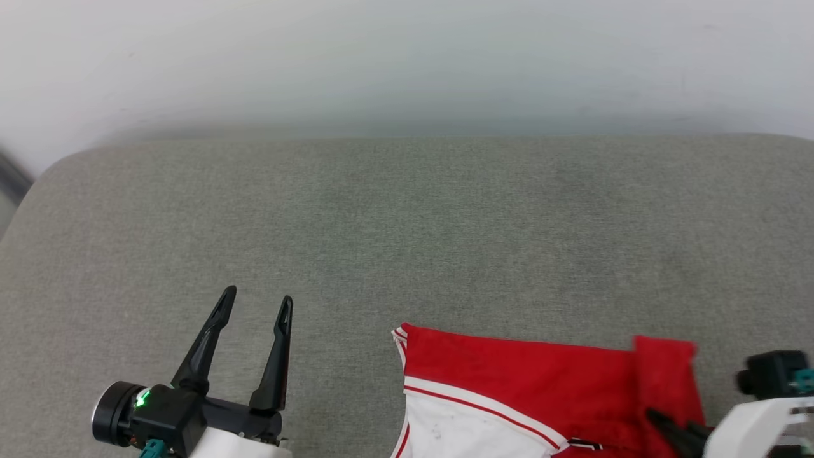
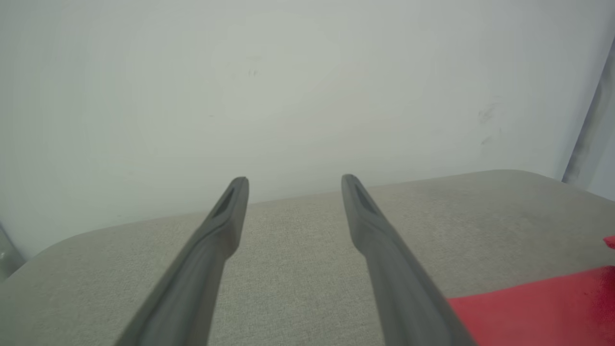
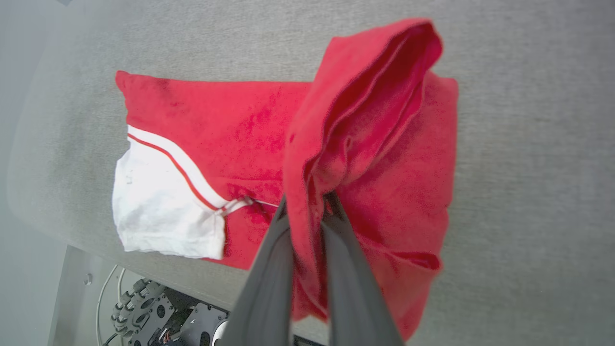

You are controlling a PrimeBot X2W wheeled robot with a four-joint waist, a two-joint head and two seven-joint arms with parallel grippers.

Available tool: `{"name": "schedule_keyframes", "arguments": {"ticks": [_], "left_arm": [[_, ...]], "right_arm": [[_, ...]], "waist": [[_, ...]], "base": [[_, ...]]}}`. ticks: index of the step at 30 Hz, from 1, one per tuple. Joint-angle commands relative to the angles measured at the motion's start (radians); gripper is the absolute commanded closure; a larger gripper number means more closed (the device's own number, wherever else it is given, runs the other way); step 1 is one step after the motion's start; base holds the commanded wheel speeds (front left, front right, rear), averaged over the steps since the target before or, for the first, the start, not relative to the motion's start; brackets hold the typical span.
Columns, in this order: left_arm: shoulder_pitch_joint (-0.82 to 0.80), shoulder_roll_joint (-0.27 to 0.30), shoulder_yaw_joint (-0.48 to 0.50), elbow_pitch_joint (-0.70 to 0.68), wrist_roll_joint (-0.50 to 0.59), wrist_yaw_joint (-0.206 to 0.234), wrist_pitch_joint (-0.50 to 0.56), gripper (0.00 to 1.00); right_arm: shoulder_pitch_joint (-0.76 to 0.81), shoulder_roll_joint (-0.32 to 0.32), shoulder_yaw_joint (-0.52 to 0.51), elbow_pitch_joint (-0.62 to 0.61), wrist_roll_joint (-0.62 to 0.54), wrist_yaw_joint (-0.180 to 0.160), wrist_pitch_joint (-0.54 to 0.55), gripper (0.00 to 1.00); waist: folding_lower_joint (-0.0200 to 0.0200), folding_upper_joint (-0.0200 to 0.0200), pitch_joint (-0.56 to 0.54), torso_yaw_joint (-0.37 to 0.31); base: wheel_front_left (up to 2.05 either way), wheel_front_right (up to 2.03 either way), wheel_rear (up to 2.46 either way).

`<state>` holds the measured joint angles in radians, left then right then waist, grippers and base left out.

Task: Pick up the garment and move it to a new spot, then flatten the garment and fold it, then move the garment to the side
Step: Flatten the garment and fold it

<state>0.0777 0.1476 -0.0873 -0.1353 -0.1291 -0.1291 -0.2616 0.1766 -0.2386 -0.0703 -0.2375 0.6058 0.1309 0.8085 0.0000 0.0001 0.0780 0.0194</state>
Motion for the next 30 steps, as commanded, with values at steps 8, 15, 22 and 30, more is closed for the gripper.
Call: {"name": "schedule_keyframes", "arguments": {"ticks": [8,15,22,30], "left_arm": [[-0.022,-0.011,-0.001,0.007,-0.014,-0.001,-0.005,0.00],[-0.025,-0.013,-0.010,0.017,-0.024,-0.001,-0.005,0.00],[-0.026,-0.008,-0.012,0.017,-0.023,-0.001,-0.005,0.00],[-0.014,-0.004,-0.007,0.016,-0.025,-0.001,-0.005,0.00]], "right_arm": [[-0.039,0.131,0.135,-0.076,-0.001,0.000,0.092,1.00],[-0.113,0.187,0.211,-0.003,-0.019,0.000,0.116,1.00],[-0.174,0.190,0.287,0.122,0.051,0.000,0.039,1.00],[-0.209,0.190,0.348,0.179,0.107,0.000,-0.018,0.00]], "waist": [[0.0000,-0.0001,0.007,0.032],[0.0000,-0.0001,0.007,0.059],[0.0000,-0.0001,0.004,0.086],[0.0000,-0.0001,0.005,0.092]], "base": [[0.00,0.00,0.00],[0.00,0.00,0.00],[0.00,0.00,0.00],[0.00,0.00,0.00]]}}
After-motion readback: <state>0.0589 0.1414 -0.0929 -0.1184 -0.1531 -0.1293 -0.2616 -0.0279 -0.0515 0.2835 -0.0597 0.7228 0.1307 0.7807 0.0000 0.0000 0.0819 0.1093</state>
